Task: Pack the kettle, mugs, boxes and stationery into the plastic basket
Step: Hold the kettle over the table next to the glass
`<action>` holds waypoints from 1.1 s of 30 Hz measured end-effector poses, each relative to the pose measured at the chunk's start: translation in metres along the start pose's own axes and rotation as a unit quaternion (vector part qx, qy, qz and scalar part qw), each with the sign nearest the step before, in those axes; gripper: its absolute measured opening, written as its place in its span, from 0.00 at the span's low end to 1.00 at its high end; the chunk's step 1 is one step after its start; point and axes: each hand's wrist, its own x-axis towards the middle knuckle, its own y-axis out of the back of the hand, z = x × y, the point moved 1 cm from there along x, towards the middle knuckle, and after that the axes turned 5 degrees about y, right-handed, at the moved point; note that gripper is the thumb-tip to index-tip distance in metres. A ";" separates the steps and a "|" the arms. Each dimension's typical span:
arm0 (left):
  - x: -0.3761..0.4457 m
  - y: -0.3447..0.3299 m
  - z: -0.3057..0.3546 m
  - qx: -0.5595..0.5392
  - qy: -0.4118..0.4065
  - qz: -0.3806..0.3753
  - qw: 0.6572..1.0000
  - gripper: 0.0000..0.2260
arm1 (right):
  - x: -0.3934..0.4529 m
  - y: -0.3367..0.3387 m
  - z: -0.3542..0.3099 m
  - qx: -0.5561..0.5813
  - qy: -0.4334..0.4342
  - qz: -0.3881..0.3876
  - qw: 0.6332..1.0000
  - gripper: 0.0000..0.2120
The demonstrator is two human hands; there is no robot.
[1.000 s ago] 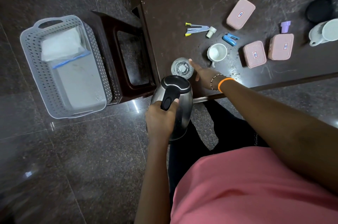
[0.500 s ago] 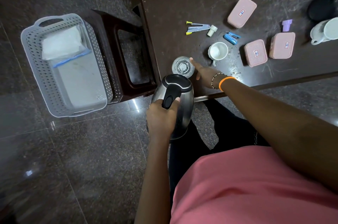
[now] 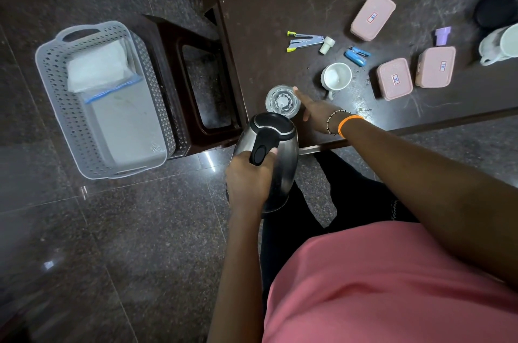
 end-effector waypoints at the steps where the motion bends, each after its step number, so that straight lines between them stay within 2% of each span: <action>1: 0.000 0.000 0.000 0.002 -0.001 -0.001 1.000 0.17 | 0.001 0.000 0.000 0.001 0.001 0.000 1.000 0.46; 14: -0.001 -0.001 0.003 0.026 -0.003 -0.012 1.000 0.17 | -0.003 0.005 0.001 -0.009 0.019 -0.004 1.000 0.46; 33: -0.004 0.004 0.009 -0.013 0.003 -0.032 0.999 0.16 | -0.002 0.002 0.000 0.016 0.022 -0.001 1.000 0.45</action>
